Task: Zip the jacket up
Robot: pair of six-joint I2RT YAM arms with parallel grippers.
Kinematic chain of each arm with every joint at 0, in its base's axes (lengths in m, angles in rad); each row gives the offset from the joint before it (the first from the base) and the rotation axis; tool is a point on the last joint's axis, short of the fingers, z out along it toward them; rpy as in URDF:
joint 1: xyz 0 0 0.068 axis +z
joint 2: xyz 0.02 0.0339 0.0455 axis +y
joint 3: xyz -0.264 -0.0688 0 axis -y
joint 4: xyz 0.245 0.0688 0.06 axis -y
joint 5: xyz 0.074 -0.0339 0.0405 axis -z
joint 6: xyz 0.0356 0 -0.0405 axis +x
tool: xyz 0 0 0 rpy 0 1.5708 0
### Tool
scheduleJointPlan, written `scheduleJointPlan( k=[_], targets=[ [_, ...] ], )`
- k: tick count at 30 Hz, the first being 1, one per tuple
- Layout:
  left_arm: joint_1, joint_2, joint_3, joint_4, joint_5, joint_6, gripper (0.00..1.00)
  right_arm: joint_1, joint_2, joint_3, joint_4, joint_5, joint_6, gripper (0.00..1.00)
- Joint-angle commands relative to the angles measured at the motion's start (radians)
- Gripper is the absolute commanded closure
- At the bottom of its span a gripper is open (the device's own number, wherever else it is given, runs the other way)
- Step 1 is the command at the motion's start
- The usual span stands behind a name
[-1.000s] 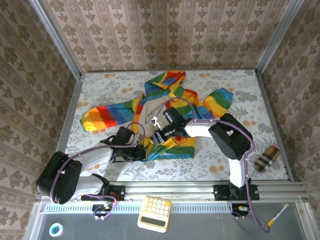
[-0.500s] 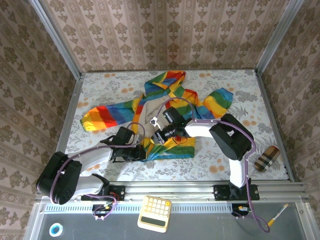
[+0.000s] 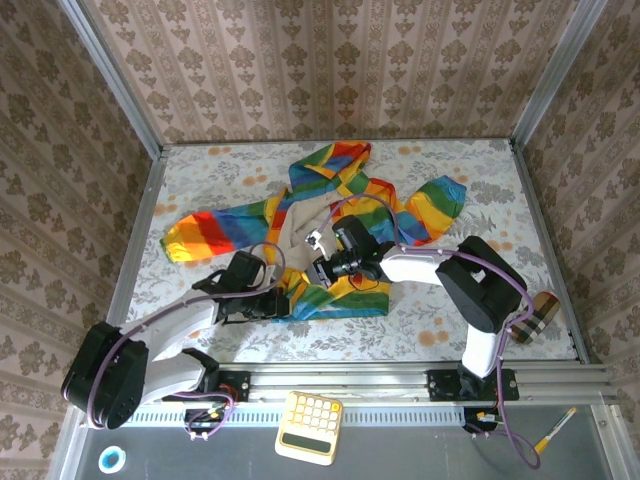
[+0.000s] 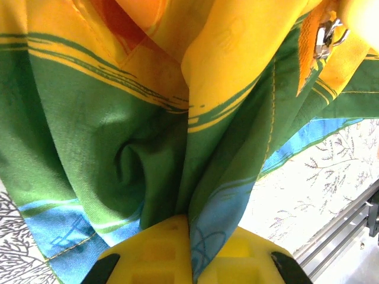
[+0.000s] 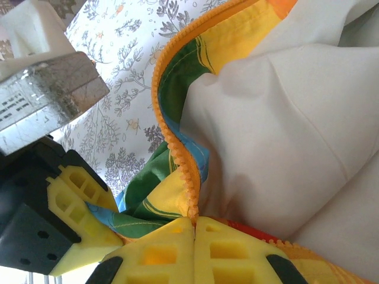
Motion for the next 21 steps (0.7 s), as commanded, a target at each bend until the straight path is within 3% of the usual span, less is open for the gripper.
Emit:
scheduleJointPlan(
  k=[1,21],
  targets=[
    [-0.013,0.02,-0.017,-0.069,-0.012,-0.012,1.0,-0.013,-0.018,-0.026,0.096,0.058,0.049,0.94],
    [-0.021,0.081,-0.035,-0.016,-0.008,-0.015,1.0,-0.011,0.063,-0.009,0.113,-0.025,0.048,0.88]
  ],
)
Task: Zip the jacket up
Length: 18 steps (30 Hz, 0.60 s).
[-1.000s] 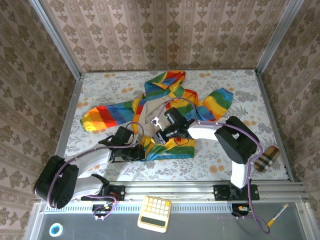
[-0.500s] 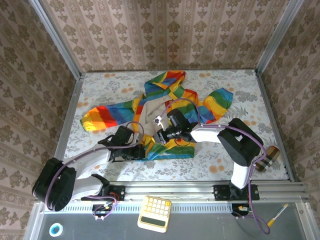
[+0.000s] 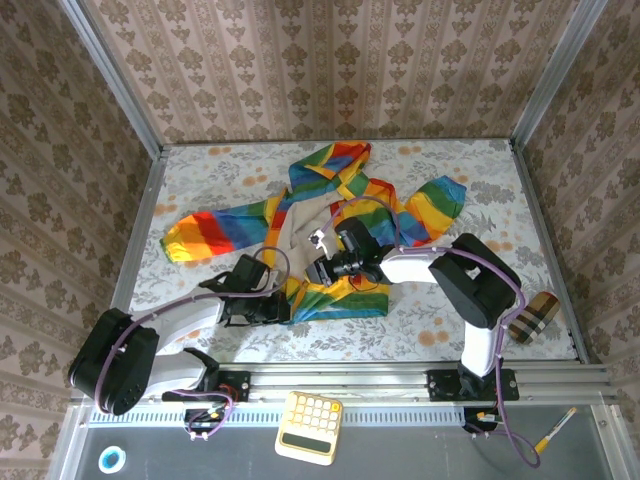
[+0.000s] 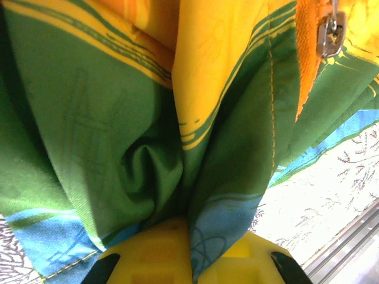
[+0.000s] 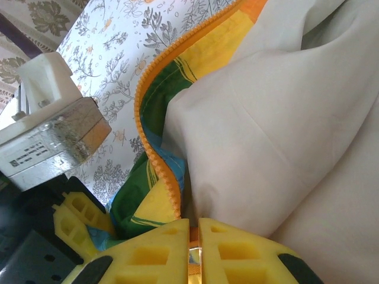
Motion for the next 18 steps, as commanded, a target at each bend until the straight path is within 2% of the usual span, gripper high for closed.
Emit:
scheduleJointPlan(
  k=[1,11,18],
  targets=[
    [-0.008,0.002,-0.015,-0.047,-0.008,-0.01,1.0,-0.001,0.021,0.022,0.005,-0.023,-0.003,0.86],
    [-0.008,0.001,-0.015,-0.052,-0.008,-0.006,1.0,0.0,0.102,0.146,-0.254,-0.081,-0.117,0.67],
    [-0.007,-0.003,-0.015,-0.06,-0.014,-0.005,1.0,0.002,0.123,0.188,-0.364,-0.104,-0.191,0.64]
  ],
)
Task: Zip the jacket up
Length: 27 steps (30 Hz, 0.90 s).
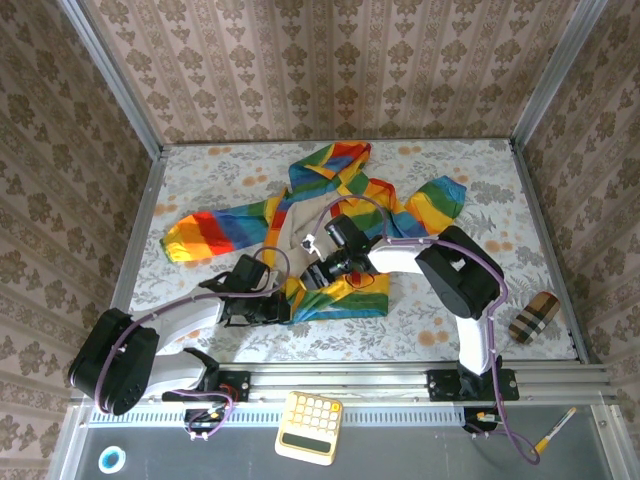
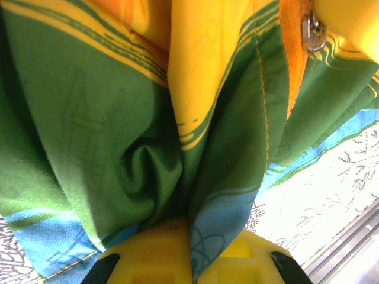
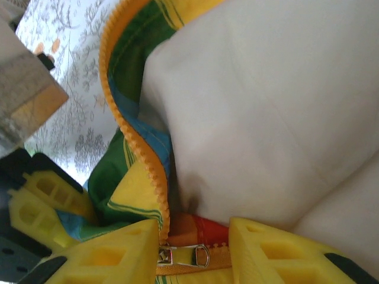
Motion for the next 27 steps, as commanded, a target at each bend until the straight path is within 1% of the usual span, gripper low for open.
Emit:
scheduleJointPlan(
  k=[1,7,13,19,21,24,27],
  targets=[
    [-0.008,-0.003,-0.015,-0.058,-0.015,-0.004,1.0,0.002,0.018,0.032,-0.114,-0.049,-0.074,0.63],
    [-0.001,0.007,0.003,-0.069,-0.02,0.012,1.0,0.002,0.037,0.066,-0.215,-0.13,-0.152,0.63],
    [0.008,0.007,0.032,-0.109,-0.026,0.034,1.0,0.0,0.03,0.075,-0.188,-0.146,-0.126,0.66],
    [0.01,-0.012,0.055,-0.158,-0.036,0.049,1.0,-0.007,0.018,0.055,-0.094,-0.153,-0.059,0.8],
    [0.011,-0.021,0.067,-0.181,-0.041,0.056,1.0,-0.006,0.008,0.046,-0.078,-0.15,-0.052,0.87],
    [0.014,-0.038,0.091,-0.223,-0.048,0.071,1.0,-0.007,-0.012,0.034,-0.073,-0.146,-0.05,0.95],
    [0.016,-0.057,0.132,-0.27,-0.06,0.096,1.0,-0.01,-0.036,0.019,-0.066,-0.145,-0.051,0.99]
  ],
)
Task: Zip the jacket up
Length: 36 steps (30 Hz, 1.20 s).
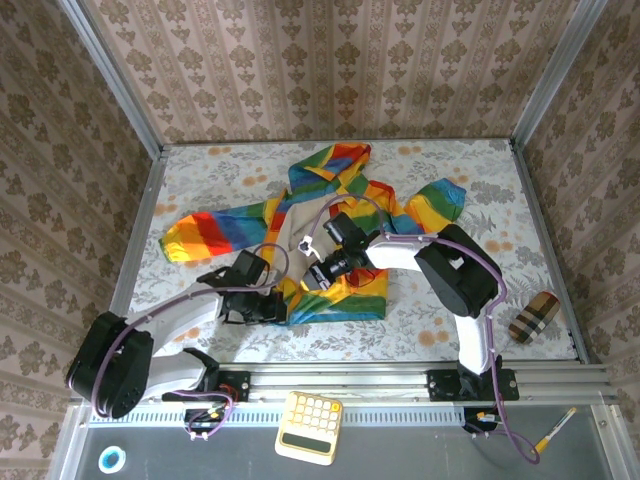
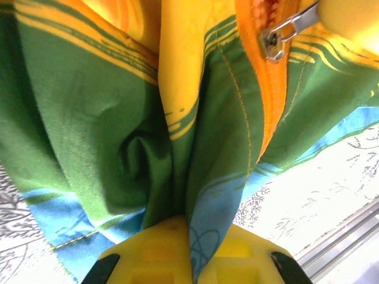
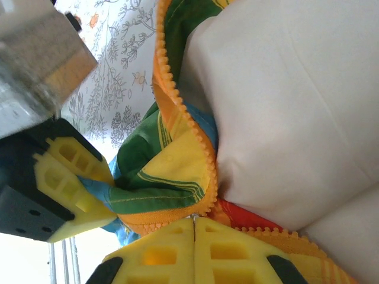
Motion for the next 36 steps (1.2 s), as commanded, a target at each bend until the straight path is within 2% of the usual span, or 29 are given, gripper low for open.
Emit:
scheduleJointPlan(
  k=[1,11,17,27,36],
  targets=[
    [0.008,-0.037,0.065,-0.102,-0.032,0.055,1.0,-0.005,-0.055,-0.029,0.022,-0.025,0.004,1.0],
    [0.008,-0.039,0.163,-0.198,-0.057,0.131,1.0,-0.021,-0.074,-0.049,0.113,-0.058,0.078,1.0],
    [0.001,-0.021,0.125,-0.147,-0.053,0.102,1.0,-0.017,-0.034,-0.048,0.15,-0.061,0.104,0.97],
    [-0.022,0.052,0.039,-0.025,-0.042,0.037,1.0,0.004,0.027,-0.024,0.116,-0.037,0.083,0.94],
    [-0.027,0.078,0.029,-0.005,-0.042,0.034,1.0,0.012,0.044,-0.009,0.106,-0.034,0.078,0.9]
  ],
)
